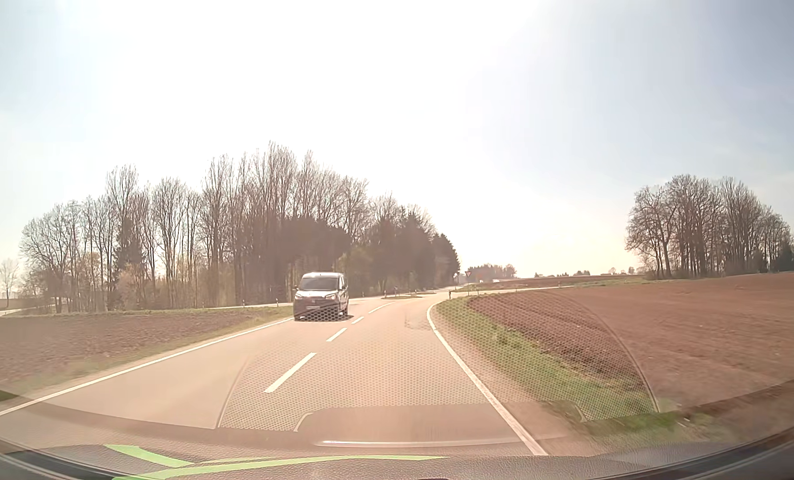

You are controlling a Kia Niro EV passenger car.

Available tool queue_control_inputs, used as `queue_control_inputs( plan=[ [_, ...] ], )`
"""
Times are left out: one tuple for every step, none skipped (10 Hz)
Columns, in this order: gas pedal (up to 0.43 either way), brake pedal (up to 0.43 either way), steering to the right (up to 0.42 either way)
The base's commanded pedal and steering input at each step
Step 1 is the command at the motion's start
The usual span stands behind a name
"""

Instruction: Follow the waypoints while adhering to traffic rules and regulations

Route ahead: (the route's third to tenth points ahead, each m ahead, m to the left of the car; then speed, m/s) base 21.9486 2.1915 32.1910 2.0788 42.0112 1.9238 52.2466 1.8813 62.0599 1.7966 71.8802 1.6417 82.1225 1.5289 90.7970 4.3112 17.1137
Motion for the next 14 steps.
queue_control_inputs(
  plan=[
    [0.000, 0.140, 0.005],
    [0.000, 0.152, 0.005],
    [0.000, 0.159, 0.005],
    [0.000, 0.165, 0.005],
    [0.000, 0.171, 0.007],
    [0.000, 0.177, 0.008],
    [0.000, 0.183, 0.008],
    [0.000, 0.189, 0.008],
    [0.000, 0.189, 0.008],
    [0.000, 0.189, 0.009],
    [0.000, 0.189, 0.009],
    [0.000, 0.195, 0.009],
    [0.000, 0.195, 0.010],
    [0.000, 0.195, 0.012]
  ],
)
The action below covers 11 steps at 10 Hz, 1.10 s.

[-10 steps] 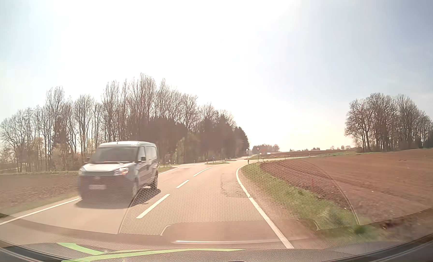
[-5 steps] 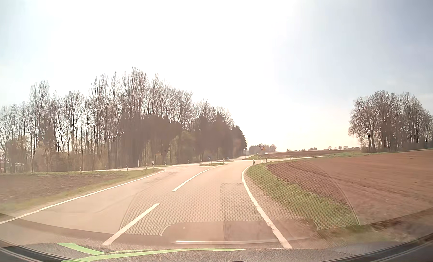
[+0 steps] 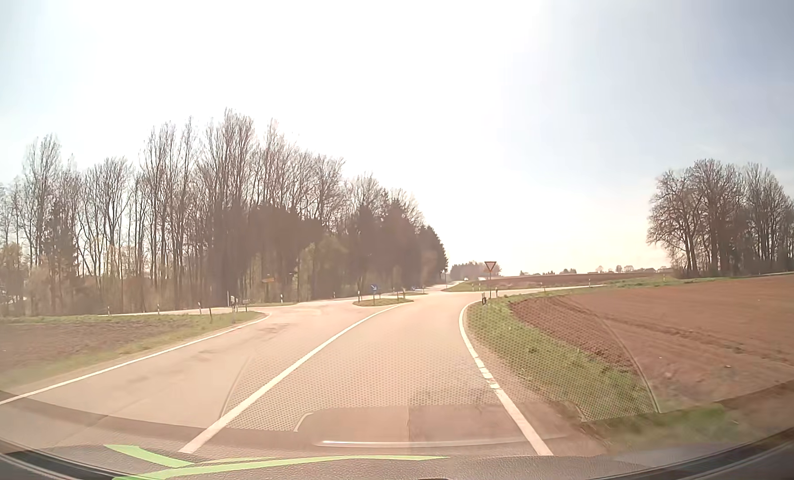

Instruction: Follow the waypoints while adhering to traffic rules and regulations

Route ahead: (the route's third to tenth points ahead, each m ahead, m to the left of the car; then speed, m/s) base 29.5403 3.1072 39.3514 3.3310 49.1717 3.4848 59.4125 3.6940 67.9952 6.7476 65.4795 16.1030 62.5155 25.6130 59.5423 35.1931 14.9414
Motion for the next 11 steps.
queue_control_inputs(
  plan=[
    [0.000, 0.201, 0.015],
    [0.000, 0.201, 0.015],
    [0.000, 0.201, 0.015],
    [0.000, 0.207, 0.015],
    [0.000, 0.207, 0.016],
    [0.000, 0.213, 0.017],
    [0.000, 0.213, 0.017],
    [0.000, 0.220, 0.017],
    [0.000, 0.220, 0.017],
    [0.000, 0.220, 0.017],
    [0.000, 0.220, 0.017]
  ],
)
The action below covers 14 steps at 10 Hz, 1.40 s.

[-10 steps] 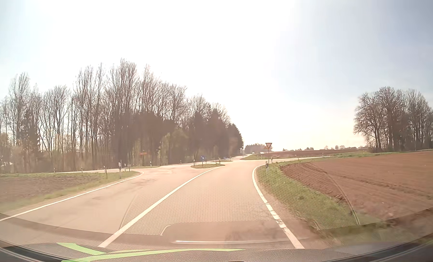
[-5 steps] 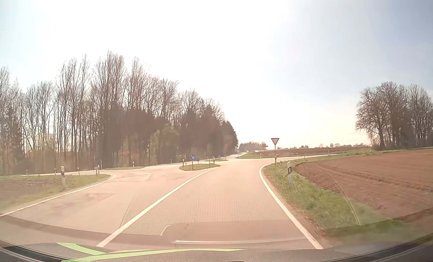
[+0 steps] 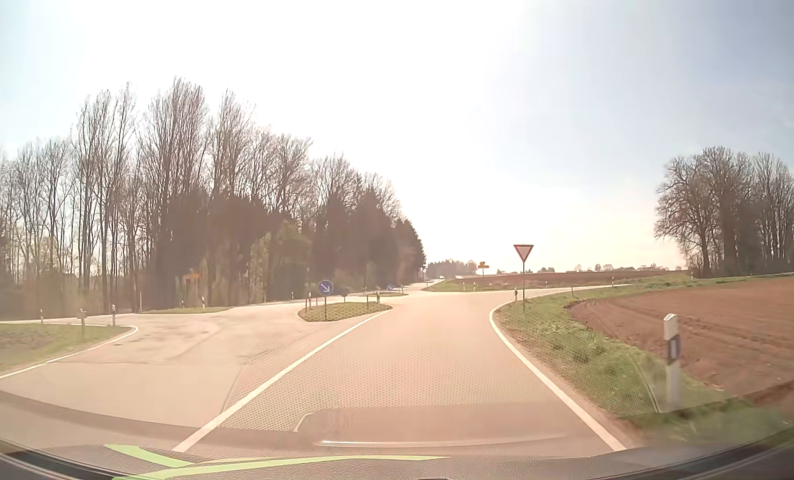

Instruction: Follow the waypoints while adhering to traffic rules and regulations

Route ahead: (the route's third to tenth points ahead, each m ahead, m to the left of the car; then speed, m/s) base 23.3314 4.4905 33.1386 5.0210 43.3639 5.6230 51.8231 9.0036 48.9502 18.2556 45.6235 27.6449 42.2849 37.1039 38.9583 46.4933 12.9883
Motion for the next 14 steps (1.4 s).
queue_control_inputs(
  plan=[
    [0.000, 0.226, 0.017],
    [0.000, 0.226, 0.017],
    [0.000, 0.226, 0.017],
    [0.000, 0.226, 0.018],
    [0.000, 0.226, 0.017],
    [0.000, 0.226, 0.018],
    [0.000, 0.226, 0.018],
    [0.000, 0.232, 0.018],
    [0.000, 0.232, 0.018],
    [0.000, 0.232, 0.018],
    [0.000, 0.238, 0.018],
    [0.000, 0.244, 0.018],
    [0.000, 0.250, 0.018],
    [0.000, 0.262, 0.018]
  ],
)
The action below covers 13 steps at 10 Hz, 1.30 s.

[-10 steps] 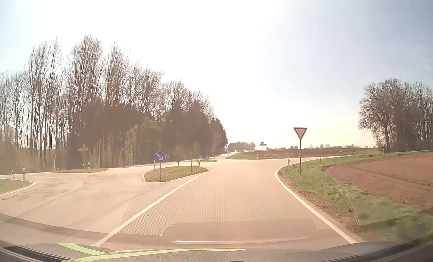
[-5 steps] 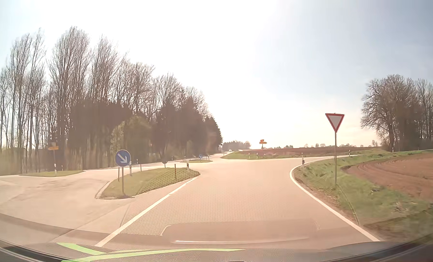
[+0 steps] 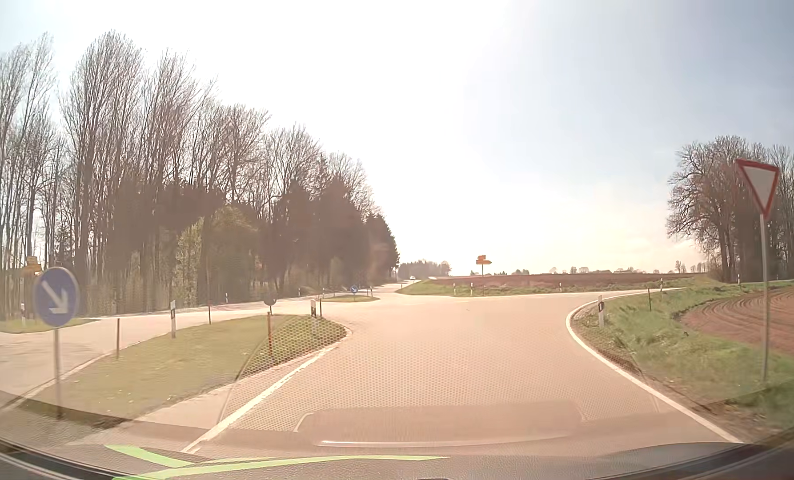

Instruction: Follow the waypoints while adhering to traffic rules and regulations

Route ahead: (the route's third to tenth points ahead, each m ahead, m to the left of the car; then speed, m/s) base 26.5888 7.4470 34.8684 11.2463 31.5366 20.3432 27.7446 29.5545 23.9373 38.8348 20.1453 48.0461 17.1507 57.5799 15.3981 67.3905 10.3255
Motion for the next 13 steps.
queue_control_inputs(
  plan=[
    [0.000, 0.262, 0.018],
    [0.000, 0.268, 0.018],
    [0.000, 0.268, 0.018],
    [0.000, 0.274, 0.018],
    [0.000, 0.274, 0.018],
    [0.000, 0.274, 0.017],
    [0.000, 0.274, 0.013],
    [0.000, 0.280, 0.008],
    [0.000, 0.274, 0.005],
    [0.000, 0.274, 0.003],
    [0.000, 0.274, 0.001],
    [0.000, 0.268, -0.004],
    [0.000, 0.268, -0.005]
  ],
)
